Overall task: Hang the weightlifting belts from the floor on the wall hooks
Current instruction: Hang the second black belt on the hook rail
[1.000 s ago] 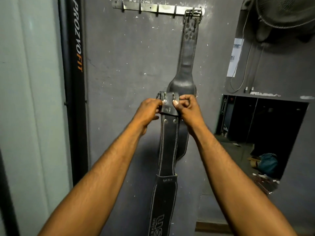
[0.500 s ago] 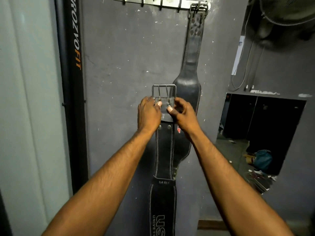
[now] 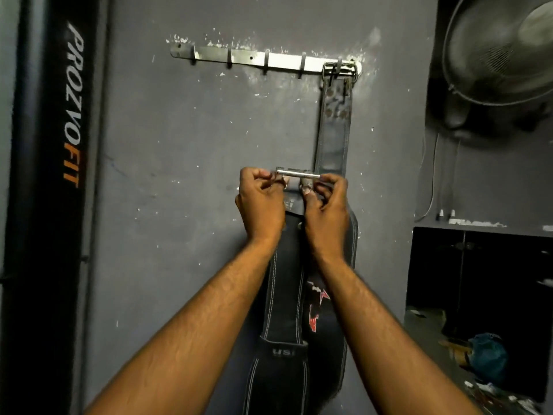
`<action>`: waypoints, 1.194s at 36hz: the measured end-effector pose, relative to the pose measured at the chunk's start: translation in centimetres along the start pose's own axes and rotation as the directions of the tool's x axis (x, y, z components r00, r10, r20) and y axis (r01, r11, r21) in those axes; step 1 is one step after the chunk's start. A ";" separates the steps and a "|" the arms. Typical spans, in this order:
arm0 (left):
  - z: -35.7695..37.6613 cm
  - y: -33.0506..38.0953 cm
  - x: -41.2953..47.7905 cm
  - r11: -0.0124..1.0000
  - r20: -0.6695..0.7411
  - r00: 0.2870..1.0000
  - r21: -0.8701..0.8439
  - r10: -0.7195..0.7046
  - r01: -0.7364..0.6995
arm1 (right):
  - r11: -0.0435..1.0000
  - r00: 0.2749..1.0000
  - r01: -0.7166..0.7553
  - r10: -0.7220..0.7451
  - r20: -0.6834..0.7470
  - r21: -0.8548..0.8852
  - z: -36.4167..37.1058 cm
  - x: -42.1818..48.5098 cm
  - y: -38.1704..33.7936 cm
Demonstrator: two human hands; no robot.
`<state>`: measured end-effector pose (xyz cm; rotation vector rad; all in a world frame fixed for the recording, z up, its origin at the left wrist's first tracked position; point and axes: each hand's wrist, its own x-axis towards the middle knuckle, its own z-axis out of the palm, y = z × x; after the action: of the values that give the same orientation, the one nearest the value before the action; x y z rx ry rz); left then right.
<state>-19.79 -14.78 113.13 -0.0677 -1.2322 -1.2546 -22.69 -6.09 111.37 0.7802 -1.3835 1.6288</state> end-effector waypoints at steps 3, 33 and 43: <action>3.1 0.0 3.8 0.997 -0.009 0.998 -0.031 0.064 -0.064 | 0.998 0.997 0.066 -0.065 -0.044 0.015 1.5 4.5 1.2; 14.0 1.2 23.2 0.976 0.150 0.978 0.136 0.147 -0.168 | 0.947 0.978 0.162 -0.118 0.171 -0.277 7.7 24.6 -0.5; 9.7 -0.6 17.2 0.995 0.340 0.940 0.093 0.011 -0.045 | 0.981 0.971 0.096 -0.055 0.234 -0.168 5.3 16.7 2.1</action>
<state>-29.78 -20.43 129.18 -0.2372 -1.5842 -1.1860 -32.43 -7.98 125.98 0.9233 -1.6163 1.3666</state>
